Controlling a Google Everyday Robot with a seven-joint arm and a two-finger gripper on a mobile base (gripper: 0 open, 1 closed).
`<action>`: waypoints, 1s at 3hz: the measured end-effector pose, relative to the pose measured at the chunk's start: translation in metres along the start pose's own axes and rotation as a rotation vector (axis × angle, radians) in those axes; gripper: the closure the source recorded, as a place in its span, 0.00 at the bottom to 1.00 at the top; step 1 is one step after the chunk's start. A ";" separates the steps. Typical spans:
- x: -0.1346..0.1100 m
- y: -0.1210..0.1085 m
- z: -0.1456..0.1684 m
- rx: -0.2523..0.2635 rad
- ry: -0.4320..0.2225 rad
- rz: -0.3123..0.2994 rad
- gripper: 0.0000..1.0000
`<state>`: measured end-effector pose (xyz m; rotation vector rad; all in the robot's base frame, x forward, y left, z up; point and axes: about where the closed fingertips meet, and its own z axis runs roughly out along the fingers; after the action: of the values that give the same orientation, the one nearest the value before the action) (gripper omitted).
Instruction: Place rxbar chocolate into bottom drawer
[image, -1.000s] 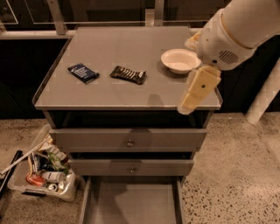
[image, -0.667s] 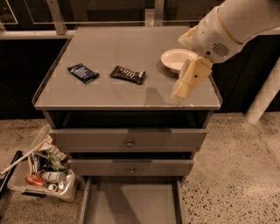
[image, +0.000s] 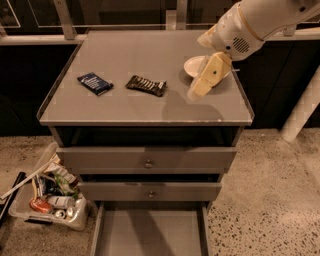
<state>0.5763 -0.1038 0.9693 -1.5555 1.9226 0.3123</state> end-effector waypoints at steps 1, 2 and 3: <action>-0.003 -0.012 0.020 -0.026 -0.007 -0.004 0.00; -0.006 -0.026 0.045 -0.053 -0.002 -0.007 0.00; -0.006 -0.039 0.071 -0.075 0.002 -0.004 0.00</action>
Offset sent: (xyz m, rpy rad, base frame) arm 0.0642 0.0324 -0.0405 0.0013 0.0598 0.0531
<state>0.6363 -0.0706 0.9257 -1.6080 1.9291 0.3848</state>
